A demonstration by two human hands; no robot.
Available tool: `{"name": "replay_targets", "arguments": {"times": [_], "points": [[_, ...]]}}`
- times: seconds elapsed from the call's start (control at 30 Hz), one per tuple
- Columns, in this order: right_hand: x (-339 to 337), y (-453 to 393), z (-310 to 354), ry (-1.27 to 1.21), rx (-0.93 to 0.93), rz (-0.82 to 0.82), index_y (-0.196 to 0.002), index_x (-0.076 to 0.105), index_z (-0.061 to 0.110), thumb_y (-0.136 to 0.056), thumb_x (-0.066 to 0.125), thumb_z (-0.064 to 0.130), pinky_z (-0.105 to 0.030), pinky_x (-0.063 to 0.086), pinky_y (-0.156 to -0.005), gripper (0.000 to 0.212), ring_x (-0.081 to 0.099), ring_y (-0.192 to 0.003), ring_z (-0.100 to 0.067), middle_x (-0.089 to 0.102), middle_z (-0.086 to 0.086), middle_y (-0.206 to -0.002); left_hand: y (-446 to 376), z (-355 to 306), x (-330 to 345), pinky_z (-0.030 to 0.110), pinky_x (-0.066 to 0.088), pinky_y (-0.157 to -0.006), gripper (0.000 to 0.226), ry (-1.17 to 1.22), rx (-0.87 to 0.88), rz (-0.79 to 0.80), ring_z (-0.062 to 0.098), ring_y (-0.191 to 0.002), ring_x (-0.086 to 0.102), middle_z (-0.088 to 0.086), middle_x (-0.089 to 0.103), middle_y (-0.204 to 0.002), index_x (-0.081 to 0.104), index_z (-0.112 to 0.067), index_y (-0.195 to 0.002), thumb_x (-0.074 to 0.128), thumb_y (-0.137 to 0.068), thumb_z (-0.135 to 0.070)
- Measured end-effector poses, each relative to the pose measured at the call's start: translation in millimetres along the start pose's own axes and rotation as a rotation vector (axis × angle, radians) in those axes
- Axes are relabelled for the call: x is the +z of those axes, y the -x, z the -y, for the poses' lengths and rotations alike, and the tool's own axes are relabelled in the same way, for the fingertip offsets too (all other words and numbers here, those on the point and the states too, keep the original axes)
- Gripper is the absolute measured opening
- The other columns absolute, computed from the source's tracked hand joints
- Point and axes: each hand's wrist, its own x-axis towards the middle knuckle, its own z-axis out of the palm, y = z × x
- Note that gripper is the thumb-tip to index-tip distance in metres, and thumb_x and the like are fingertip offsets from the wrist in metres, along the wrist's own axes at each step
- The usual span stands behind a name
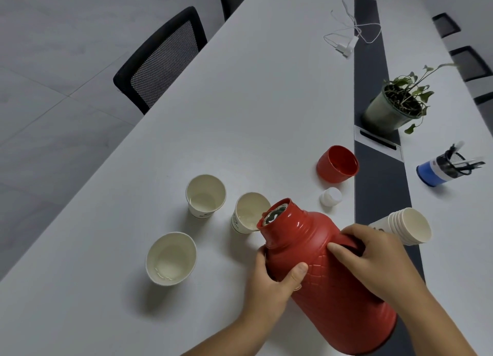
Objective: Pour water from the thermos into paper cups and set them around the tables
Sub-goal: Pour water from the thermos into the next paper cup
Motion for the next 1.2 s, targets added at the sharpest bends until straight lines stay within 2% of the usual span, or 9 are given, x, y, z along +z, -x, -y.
{"name": "replay_targets", "arguments": {"times": [0.33, 0.67, 0.9, 1.03, 1.13, 1.2], "points": [[-3.3, -0.9, 0.3, 0.011, -0.004, 0.017, -0.087, 0.073, 0.043, -0.086, 0.09, 0.037, -0.032, 0.054, -0.067, 0.018, 0.067, -0.072, 0.0, 0.069, 0.027, -0.072, 0.3, 3.2, 1.4, 0.047, 0.068, -0.088, 0.074, 0.017, -0.004, 0.016, 0.024, -0.113, 0.078, 0.001, 0.074, -0.13, 0.054, -0.026, -0.143, 0.096, -0.082, -0.026], [-2.6, -2.3, 1.0, 0.042, -0.026, 0.006, -0.087, 0.072, 0.045, -0.084, 0.091, 0.04, -0.031, 0.053, -0.067, 0.02, 0.066, -0.071, 0.0, 0.068, 0.027, -0.07, -0.7, 4.0, -0.7, 0.048, 0.068, -0.085, 0.074, -0.035, -0.004, -0.014, 0.025, -0.108, 0.079, 0.003, 0.078, -0.123, 0.056, -0.023, -0.142, 0.097, -0.08, -0.027], [-5.8, -1.1, 4.1, 0.029, -0.032, 0.023, -0.087, 0.073, 0.043, -0.086, 0.091, 0.035, -0.03, 0.054, -0.065, 0.019, 0.067, -0.07, 0.0, 0.069, 0.027, -0.071, 1.2, 2.9, -1.3, 0.036, 0.066, -0.091, 0.074, -0.117, 0.016, -0.023, 0.013, -0.107, 0.079, -0.006, 0.08, -0.12, 0.057, -0.03, -0.14, 0.098, -0.078, -0.037], [-7.2, 1.2, 7.9, 0.002, -0.025, 0.021, -0.085, 0.073, 0.043, -0.086, 0.091, 0.032, -0.031, 0.054, -0.065, 0.021, 0.067, -0.071, 0.0, 0.069, 0.027, -0.072, 0.9, 2.2, -2.3, 0.034, 0.065, -0.091, 0.077, -0.156, 0.026, -0.019, 0.01, -0.108, 0.078, -0.01, 0.079, -0.12, 0.056, -0.032, -0.141, 0.098, -0.078, -0.038], [-8.0, 6.9, 7.2, -0.051, -0.005, -0.001, -0.083, 0.072, 0.042, -0.084, 0.093, 0.026, -0.033, 0.055, -0.065, 0.026, 0.068, -0.071, 0.0, 0.07, 0.024, -0.073, 0.4, 1.0, -3.5, 0.036, 0.067, -0.089, 0.083, -0.157, 0.034, -0.017, 0.014, -0.108, 0.078, -0.006, 0.078, -0.123, 0.052, -0.033, -0.144, 0.099, -0.076, -0.031], [-7.5, 13.0, 5.0, -0.079, 0.012, -0.027, -0.082, 0.073, 0.043, -0.083, 0.094, 0.021, -0.033, 0.057, -0.066, 0.03, 0.069, -0.072, 0.0, 0.071, 0.023, -0.074, 2.0, -1.3, -3.1, 0.03, 0.063, -0.095, 0.09, -0.206, 0.051, -0.025, 0.007, -0.109, 0.077, -0.011, 0.077, -0.127, 0.05, -0.04, -0.145, 0.102, -0.071, -0.035]]}}
